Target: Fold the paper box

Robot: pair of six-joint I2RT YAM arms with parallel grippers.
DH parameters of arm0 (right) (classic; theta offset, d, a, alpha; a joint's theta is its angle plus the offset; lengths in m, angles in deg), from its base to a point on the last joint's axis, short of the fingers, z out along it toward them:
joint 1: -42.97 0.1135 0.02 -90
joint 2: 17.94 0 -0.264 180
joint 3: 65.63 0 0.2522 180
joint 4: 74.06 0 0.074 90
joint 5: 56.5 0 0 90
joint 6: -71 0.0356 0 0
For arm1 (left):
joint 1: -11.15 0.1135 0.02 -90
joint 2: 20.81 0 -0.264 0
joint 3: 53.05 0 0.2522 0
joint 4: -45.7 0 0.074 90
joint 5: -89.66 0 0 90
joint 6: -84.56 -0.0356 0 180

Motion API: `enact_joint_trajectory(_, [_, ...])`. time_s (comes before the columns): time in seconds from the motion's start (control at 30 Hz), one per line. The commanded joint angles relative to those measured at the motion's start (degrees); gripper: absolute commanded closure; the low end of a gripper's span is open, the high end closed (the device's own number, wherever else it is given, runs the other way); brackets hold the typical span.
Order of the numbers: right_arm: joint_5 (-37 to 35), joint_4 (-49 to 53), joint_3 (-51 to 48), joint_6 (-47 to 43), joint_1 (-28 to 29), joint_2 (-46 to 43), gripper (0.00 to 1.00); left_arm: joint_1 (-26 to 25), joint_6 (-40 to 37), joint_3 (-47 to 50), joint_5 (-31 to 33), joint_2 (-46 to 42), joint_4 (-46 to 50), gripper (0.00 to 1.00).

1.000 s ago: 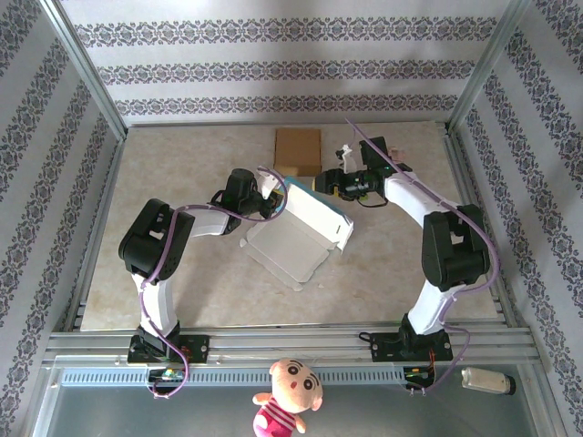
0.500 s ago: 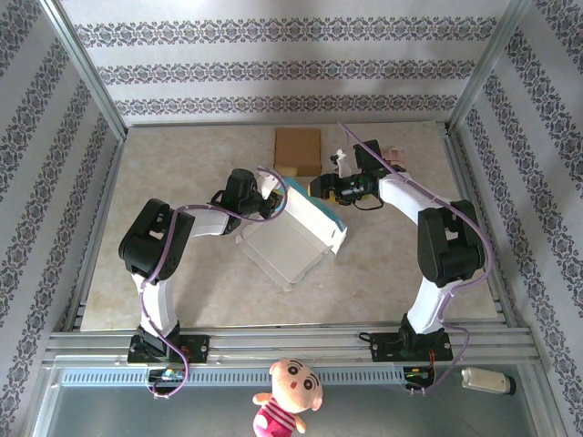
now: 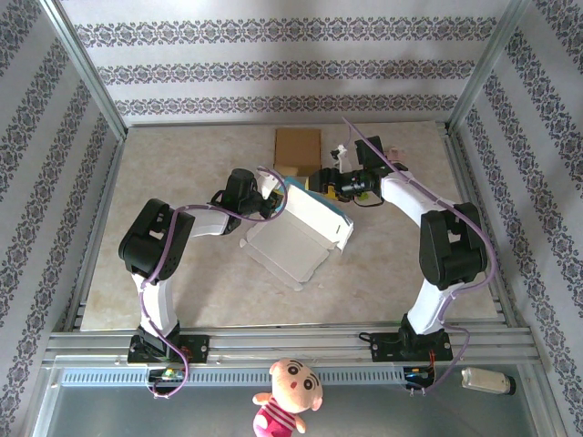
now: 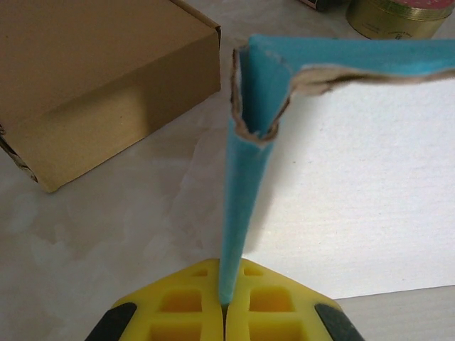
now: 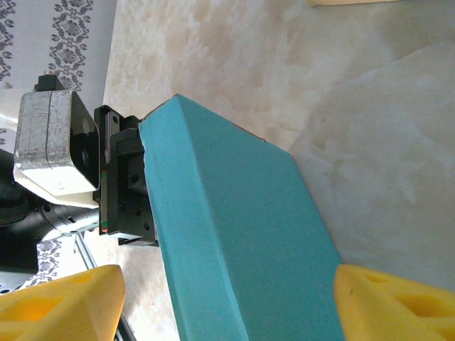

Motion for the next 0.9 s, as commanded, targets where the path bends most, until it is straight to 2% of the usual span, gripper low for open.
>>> enact_joint_trajectory(0.0, [0.9, 0.1, 0.6, -0.2, 0.2, 1.2, 0.25, 0.0, -0.1, -0.7, -1.3, 0.0, -2.5, 0.95])
enact_joint_trajectory(0.23, [0.6, 0.5, -0.3, -0.8, 0.8, 3.1, 0.34, 0.0, 0.0, -0.6, -1.3, 0.0, -2.6, 0.94])
enact_joint_trajectory(0.37, [-0.2, 1.2, -0.1, -1.7, 1.6, 3.2, 0.37, 0.0, 0.1, -1.0, -1.1, 0.1, -2.6, 0.86])
enact_joint_trajectory(0.53, [-1.7, 1.6, -0.1, -2.8, 2.6, 2.6, 0.42, 0.0, 0.1, -1.6, -1.0, 0.5, -1.6, 0.82])
enact_joint_trajectory(0.63, [-2.1, 2.3, 0.3, -3.5, 3.3, 2.4, 0.43, 0.0, 0.2, -1.6, -1.1, 0.7, -1.6, 0.85])
enact_joint_trajectory(0.77, [-4.2, 4.0, 0.9, -5.3, 4.8, 1.7, 0.44, 0.0, 0.3, -1.5, -0.5, 0.7, -1.5, 0.99])
enact_joint_trajectory(0.87, [-5.6, 4.6, 1.1, -6.6, 5.9, 0.7, 0.44, 0.0, 0.3, -1.2, -0.1, 0.7, -1.8, 1.0])
